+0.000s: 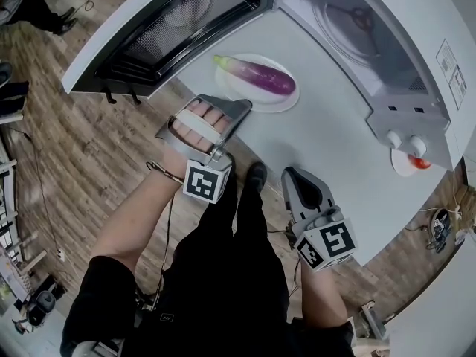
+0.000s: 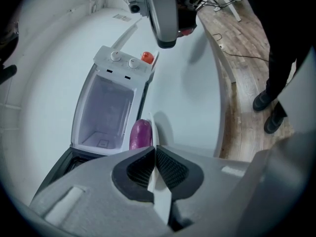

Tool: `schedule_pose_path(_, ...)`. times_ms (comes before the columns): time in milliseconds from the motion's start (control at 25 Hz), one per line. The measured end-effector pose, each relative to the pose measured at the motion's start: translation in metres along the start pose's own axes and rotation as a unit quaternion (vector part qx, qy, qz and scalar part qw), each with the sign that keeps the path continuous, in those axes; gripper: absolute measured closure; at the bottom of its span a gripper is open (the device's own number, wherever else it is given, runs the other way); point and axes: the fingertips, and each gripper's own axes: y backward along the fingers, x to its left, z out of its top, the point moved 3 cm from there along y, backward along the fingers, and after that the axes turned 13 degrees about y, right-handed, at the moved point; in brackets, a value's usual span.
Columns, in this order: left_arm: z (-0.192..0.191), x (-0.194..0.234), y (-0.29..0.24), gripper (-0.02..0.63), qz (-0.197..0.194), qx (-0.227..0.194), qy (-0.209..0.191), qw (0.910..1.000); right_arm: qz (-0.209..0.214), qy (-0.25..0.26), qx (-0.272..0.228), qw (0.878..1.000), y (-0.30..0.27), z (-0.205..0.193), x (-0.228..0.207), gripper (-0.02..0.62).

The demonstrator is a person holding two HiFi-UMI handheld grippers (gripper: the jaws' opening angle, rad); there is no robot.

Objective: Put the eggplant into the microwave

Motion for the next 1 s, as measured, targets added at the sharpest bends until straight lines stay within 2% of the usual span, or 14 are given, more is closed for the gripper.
schedule_pose_path(440, 0.009, 0.025, 0.007, 0.590, 0.032, -0.015, -0.027, 0.9990, -0.011, 0.009, -0.005, 1.000, 0.001, 0.012, 0.001, 0.578)
schedule_pose_path(720, 0.023, 0.049, 0.021, 0.590, 0.033, -0.036, -0.029, 0.9984, -0.017, 0.019, -0.020, 0.999, 0.008, 0.040, 0.012, 0.578)
schedule_pose_path(1000, 0.036, 0.083, 0.032, 0.590, 0.048, -0.058, -0.052, 0.9958, -0.034, 0.022, -0.039, 0.998, 0.014, 0.067, 0.020, 0.578)
